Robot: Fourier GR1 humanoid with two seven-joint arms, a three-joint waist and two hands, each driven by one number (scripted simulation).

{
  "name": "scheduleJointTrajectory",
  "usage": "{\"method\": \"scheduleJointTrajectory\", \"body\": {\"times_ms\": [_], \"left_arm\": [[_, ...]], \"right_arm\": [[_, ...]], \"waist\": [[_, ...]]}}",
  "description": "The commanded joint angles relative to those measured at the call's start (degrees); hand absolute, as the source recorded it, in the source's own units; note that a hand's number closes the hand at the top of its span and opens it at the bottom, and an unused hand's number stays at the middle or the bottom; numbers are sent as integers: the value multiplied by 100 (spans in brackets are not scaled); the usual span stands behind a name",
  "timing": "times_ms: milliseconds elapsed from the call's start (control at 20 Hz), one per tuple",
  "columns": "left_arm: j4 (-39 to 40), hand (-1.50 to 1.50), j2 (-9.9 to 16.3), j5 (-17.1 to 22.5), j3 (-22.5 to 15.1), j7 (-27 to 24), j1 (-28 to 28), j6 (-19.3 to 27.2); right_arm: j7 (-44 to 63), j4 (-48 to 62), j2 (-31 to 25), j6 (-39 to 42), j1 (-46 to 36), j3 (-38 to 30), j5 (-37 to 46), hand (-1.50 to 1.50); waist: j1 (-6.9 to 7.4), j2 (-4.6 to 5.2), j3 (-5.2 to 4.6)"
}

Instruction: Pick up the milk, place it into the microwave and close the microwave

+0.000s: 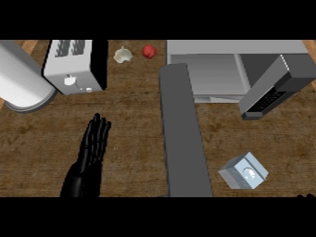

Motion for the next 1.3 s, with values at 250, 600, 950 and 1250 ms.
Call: {"method": "scheduleJointTrajectory", "body": {"times_ms": [250, 600, 950, 1250], "left_arm": [[484, -150, -6, -35, -428, -335, -135, 576], [503, -150, 5, 167, -727, -705, 223, 490], [60, -150, 533, 622, -508, -695, 653, 110], [-40, -150, 883, 1220, 5, -932, 778, -331]], "right_arm": [[-702, 1471, 458, -612, -803, 91, 895, -150], [-1363, 2867, 463, -702, -1477, -357, 952, -150], [-1492, 3781, 365, -1026, -2359, -702, 1012, -150], [-1543, 4661, 331, -1524, -3252, -923, 1291, -150]], "waist": [[40, 17, -2], [53, 17, 0], [69, 17, -1], [80, 20, -2]]}}
